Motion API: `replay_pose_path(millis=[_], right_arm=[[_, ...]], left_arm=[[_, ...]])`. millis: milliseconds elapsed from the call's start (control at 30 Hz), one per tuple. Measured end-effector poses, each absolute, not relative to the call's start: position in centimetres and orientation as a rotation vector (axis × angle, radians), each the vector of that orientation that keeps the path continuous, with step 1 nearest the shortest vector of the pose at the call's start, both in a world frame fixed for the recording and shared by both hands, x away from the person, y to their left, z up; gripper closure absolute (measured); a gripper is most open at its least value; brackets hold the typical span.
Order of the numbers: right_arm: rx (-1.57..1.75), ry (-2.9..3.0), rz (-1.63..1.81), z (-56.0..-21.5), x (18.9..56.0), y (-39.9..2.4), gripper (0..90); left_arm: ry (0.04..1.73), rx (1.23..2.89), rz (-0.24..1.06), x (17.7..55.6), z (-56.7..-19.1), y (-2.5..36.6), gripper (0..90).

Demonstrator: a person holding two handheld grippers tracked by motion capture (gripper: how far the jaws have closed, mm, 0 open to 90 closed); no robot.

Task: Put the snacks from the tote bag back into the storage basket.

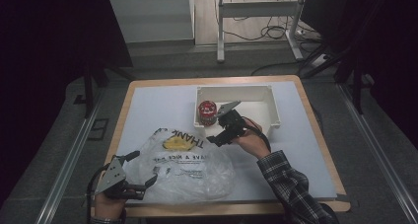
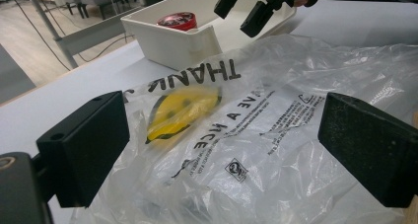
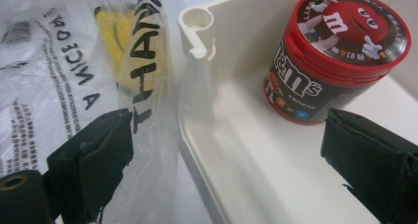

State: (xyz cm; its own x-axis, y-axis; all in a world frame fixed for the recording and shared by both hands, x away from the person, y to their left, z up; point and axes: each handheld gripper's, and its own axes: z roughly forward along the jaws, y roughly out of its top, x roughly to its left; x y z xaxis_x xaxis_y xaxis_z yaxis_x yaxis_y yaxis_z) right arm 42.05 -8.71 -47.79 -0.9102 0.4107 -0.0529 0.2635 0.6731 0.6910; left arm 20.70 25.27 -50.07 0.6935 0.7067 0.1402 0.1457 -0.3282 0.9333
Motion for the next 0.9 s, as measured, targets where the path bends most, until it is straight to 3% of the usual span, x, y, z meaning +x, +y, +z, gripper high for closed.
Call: replay_pose_path(millis=[900], right_arm=[[0.512, 2.696, 1.1, -47.8, 39.9, -9.6, 6.0]], left_arm=[[0.666, 1.847, 0.673, 20.6, -50.1, 25.2, 5.3]])
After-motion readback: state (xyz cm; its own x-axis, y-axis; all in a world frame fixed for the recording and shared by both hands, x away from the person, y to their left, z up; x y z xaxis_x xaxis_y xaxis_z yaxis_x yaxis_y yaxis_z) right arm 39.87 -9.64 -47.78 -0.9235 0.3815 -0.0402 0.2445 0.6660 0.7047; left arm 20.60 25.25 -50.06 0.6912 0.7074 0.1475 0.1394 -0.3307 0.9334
